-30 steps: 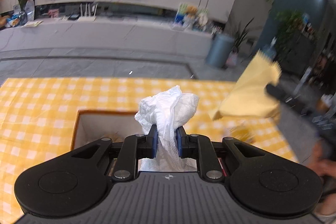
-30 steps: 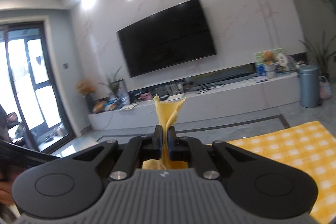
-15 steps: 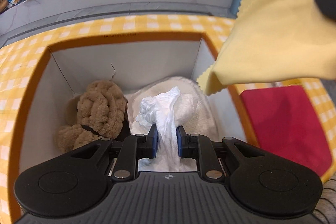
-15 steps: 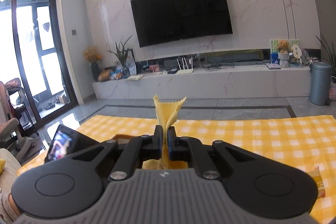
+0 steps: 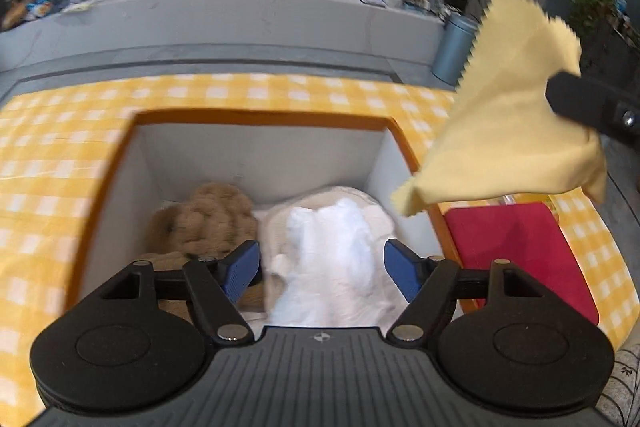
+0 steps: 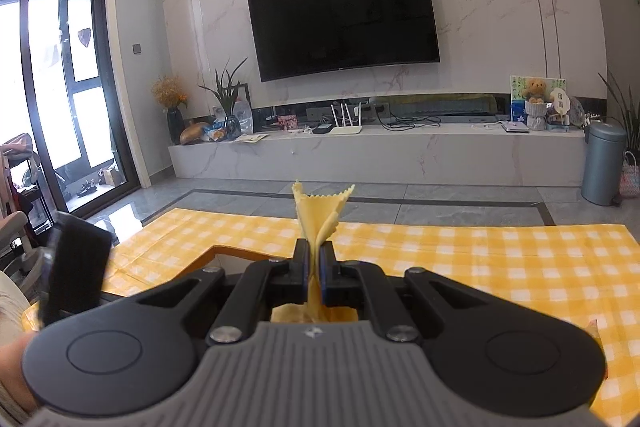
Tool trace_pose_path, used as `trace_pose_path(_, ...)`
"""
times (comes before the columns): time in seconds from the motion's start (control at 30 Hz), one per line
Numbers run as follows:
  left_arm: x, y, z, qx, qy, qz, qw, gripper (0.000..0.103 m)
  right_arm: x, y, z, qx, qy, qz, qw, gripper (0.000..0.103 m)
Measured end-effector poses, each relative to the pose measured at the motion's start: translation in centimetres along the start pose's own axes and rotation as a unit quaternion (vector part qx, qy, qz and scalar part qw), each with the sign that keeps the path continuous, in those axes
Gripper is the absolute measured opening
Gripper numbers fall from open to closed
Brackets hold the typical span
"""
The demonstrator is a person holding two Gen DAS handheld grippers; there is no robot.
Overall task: Organize soft objects
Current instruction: 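Lower the white tissue into the white pit and open the left tool, then lower the yellow cloth into the white pit and open the right tool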
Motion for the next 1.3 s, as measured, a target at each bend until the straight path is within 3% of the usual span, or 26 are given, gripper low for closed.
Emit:
trace_pose_path(0.13, -3.6, -0.1, -0.9, -0.015, 0.016, 0.037, 0.9991, 0.086, -0.5, 0.1, -0.5, -0.007, 0.005, 0.0, 1.0, 0.003)
trace_pose_path(0.3, -8.1, -0.6, -4.9, -0.089, 0.013, 0.062, 0.9941, 0.086, -1.2, 0.3, -2.4, -0.013, 0.037, -0.01, 0.999, 0.003)
trace_pose_path(0.53, -12.9, -1.4, -10.6, -0.109, 0.109, 0.118, 0.9809, 0.079, 0.7, -2.0, -9.4, -0.089, 0.098, -0.082, 0.988, 0.003)
trace_pose_path(0.7, -12.6, -1.4, -11.8, -0.084, 0.122, 0.122, 0.9815, 0.079, 3.6, -4.8, -14.1, -0.142, 0.129, -0.152, 0.97, 0.003)
trace_pose_path(0.77, -12.5, -1.7, -12.5, -0.098, 0.138, 0.126, 0.9775, 0.079, 5.1, -6.2, -15.7, -0.158, 0.133, -0.186, 0.961, 0.003)
trace_pose_path(0.97, -12.0, -3.5, -14.2, -0.108, 0.151, 0.1, 0.9776, 0.079, 9.4, -10.9, -19.5, -0.223, 0.122, -0.27, 0.929, 0.003)
trace_pose_path(1.17, -11.8, -4.3, -15.1, -0.135, 0.16, 0.092, 0.9735, 0.078, 12.5, -15.6, -20.5, -0.271, 0.11, -0.343, 0.892, 0.003)
trace_pose_path(1.3, -11.8, -4.6, -15.6, -0.149, 0.154, 0.089, 0.9728, 0.078, 13.6, -16.2, -20.3, -0.261, 0.102, -0.364, 0.888, 0.003)
Point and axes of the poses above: each gripper's, at about its wrist camera, not at the fingertips, and x roughly the way its jaws point, z to its right, y to its top, the point moved 8 cm from there along x, roughly the way its jaws point, and after that the axes turned 12 degrees about -y, right-handed, at the moved point
